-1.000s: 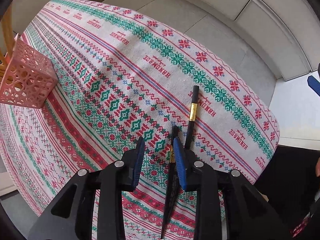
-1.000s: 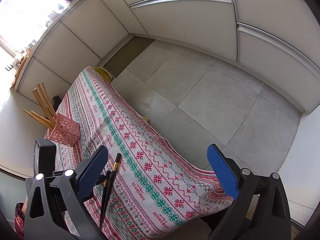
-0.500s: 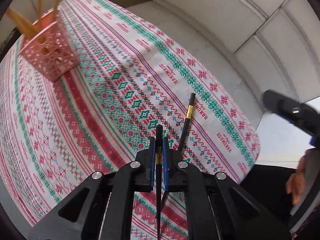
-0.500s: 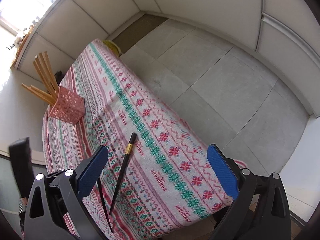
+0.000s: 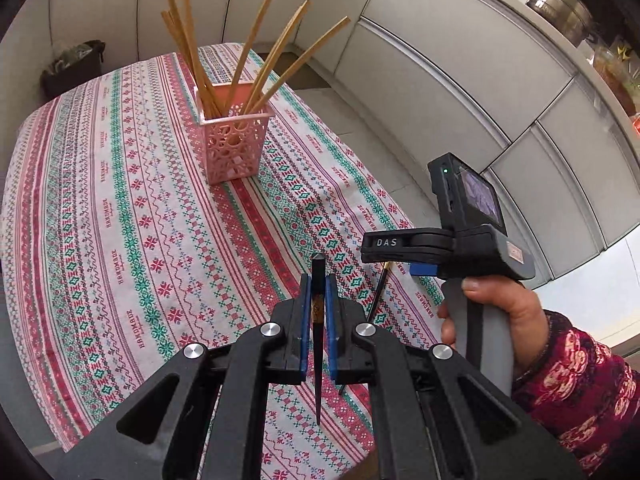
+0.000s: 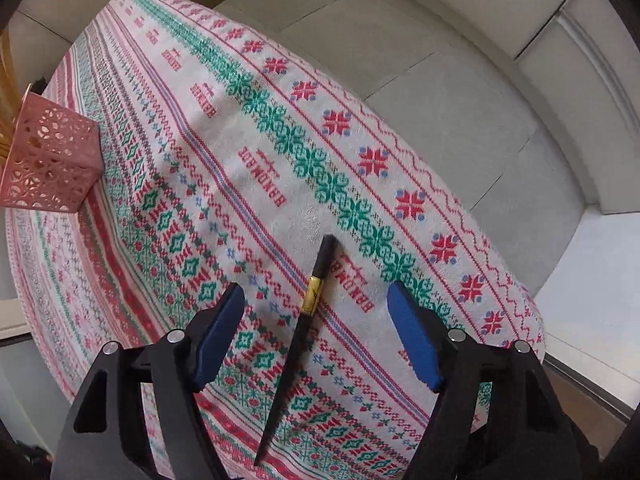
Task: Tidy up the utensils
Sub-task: 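Lift the black chopstick upright with the left gripper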
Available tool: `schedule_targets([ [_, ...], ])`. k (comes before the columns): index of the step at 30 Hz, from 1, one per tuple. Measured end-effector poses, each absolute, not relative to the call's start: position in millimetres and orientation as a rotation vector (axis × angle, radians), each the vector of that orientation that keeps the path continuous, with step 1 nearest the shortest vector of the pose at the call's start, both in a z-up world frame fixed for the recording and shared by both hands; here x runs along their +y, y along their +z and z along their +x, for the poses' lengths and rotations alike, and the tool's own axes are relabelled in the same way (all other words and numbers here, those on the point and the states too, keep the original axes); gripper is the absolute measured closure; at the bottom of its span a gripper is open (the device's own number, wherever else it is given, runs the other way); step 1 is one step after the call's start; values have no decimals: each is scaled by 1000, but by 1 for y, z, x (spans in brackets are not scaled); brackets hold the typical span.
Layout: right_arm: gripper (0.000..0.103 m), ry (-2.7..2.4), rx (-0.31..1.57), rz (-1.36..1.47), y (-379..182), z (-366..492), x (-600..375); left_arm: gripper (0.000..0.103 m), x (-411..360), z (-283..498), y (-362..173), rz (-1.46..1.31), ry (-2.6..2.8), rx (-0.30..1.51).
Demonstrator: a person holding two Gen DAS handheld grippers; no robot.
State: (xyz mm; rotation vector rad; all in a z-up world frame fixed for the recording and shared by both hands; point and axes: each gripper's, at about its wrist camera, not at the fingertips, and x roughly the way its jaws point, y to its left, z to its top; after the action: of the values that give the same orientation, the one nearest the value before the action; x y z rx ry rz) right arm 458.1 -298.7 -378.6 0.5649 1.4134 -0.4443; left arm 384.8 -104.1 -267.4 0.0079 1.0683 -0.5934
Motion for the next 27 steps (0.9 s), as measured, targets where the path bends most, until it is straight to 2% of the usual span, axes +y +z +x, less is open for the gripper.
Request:
schedule_targets([
  [3, 39, -546, 1400, 480, -380, 466, -282, 97, -97, 377, -250, 0, -590, 1047],
  [4, 53, -545, 1368, 470, -378, 468, -275, 97, -94, 374, -243, -5, -589, 1038],
  [5, 73, -537, 1352, 451, -376, 469, -267, 97, -93, 374, -241, -10, -587, 1030],
  [6, 87, -514, 1346, 424, -375, 470, -257, 97, -91, 371, -233, -14, -587, 1025],
  [7, 95, -488, 1352, 398, -375, 471, -247, 97, -90, 371, -232, -18, -585, 1022],
  [9, 95, -454, 1334, 370, -375, 468, -238, 97, -87, 372, -229, -28, -574, 1017],
  [13, 96, -266, 1217, 511, -370, 441, -247, 97, -79, 370, -221, -71, -560, 977],
  [20, 96, -119, 886, 402, -297, 378, -252, 97, -79, 354, -196, -93, -541, 848],
  [27, 96, -34, 666, 278, -232, 321, -234, 97, -83, 330, -184, -111, -502, 767],
])
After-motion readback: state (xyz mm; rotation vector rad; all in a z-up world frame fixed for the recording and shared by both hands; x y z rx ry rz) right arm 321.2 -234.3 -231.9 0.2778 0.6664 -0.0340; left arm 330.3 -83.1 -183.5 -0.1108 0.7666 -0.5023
